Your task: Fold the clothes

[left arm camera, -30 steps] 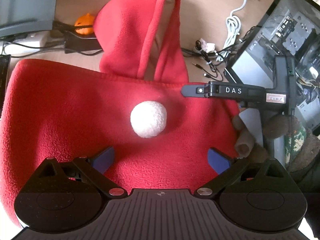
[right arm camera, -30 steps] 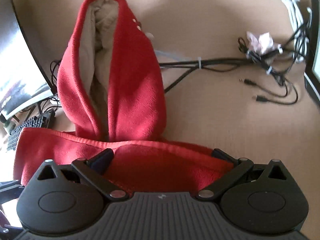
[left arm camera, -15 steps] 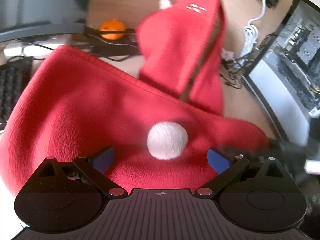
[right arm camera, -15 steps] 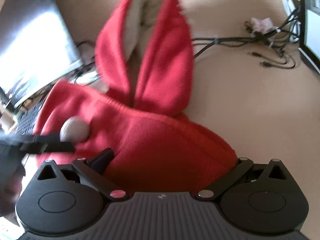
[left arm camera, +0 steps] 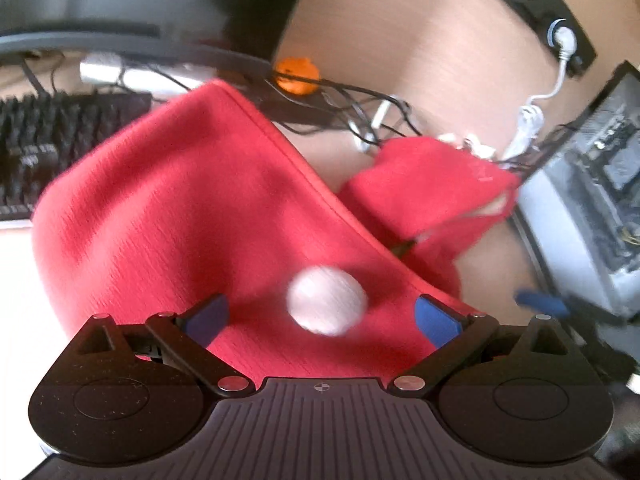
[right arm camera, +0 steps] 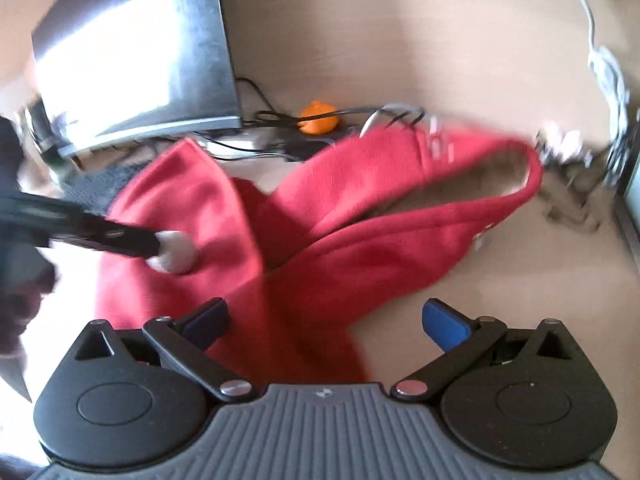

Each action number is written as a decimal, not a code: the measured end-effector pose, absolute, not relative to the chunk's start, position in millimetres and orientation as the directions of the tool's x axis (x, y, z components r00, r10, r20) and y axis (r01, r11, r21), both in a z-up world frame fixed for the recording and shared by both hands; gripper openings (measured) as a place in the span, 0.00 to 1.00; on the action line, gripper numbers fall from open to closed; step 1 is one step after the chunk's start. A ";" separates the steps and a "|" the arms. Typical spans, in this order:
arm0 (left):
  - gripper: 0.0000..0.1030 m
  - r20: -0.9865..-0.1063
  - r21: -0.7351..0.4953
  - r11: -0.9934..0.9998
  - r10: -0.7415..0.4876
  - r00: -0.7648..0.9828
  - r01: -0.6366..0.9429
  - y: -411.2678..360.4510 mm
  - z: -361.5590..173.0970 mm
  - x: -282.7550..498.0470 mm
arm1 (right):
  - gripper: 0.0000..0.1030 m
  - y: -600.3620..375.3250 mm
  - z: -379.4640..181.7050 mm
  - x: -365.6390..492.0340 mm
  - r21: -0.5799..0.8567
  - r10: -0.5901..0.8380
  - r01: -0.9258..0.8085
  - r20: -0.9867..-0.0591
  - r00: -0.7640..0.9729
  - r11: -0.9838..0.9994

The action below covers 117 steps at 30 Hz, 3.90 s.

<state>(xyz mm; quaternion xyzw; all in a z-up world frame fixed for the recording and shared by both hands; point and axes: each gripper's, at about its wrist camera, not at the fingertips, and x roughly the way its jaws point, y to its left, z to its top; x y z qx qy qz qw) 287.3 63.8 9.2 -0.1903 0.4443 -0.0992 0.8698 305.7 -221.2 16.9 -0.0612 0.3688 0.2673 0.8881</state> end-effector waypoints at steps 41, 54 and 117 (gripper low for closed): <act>1.00 -0.783 -0.140 0.943 -0.292 0.549 0.302 -26.1 -15.8 282.8 | 1.00 -290.0 33.0 274.4 -0.240 0.095 -0.273 -0.566 0.819 0.932; 1.00 -0.787 -0.051 0.943 -0.241 0.568 0.329 -26.8 -21.7 272.8 | 1.00 -281.2 9.6 317.4 -0.322 -0.048 -0.203 -0.629 0.776 0.925; 1.00 -0.762 -0.045 0.879 0.277 0.586 -0.474 254.2 -35.8 269.8 | 1.00 -173.5 -5.0 208.6 -0.152 0.202 -0.465 -0.754 0.625 0.872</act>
